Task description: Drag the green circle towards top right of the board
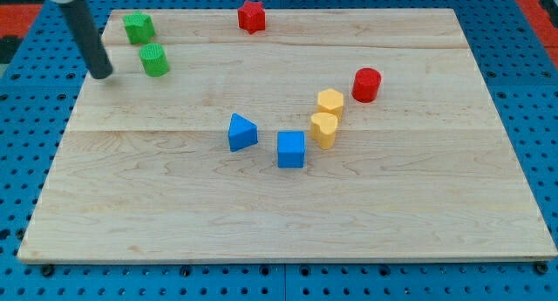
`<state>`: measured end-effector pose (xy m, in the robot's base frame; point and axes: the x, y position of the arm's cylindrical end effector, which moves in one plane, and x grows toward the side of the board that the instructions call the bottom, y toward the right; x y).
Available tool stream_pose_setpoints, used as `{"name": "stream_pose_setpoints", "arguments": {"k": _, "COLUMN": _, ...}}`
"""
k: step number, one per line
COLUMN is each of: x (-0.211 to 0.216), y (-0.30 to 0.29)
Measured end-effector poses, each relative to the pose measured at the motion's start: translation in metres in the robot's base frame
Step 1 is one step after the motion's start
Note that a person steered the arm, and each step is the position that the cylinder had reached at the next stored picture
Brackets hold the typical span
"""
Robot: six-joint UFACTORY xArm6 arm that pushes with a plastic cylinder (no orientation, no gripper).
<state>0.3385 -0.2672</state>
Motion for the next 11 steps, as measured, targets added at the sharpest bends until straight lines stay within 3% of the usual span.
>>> {"name": "stream_pose_setpoints", "arguments": {"k": 3, "x": -0.05, "y": 0.227}}
{"name": "stream_pose_setpoints", "arguments": {"k": 4, "x": -0.051, "y": 0.161}}
{"name": "stream_pose_setpoints", "arguments": {"k": 5, "x": -0.074, "y": 0.162}}
{"name": "stream_pose_setpoints", "arguments": {"k": 7, "x": -0.083, "y": 0.322}}
{"name": "stream_pose_setpoints", "arguments": {"k": 9, "x": -0.092, "y": 0.428}}
{"name": "stream_pose_setpoints", "arguments": {"k": 11, "x": -0.089, "y": 0.407}}
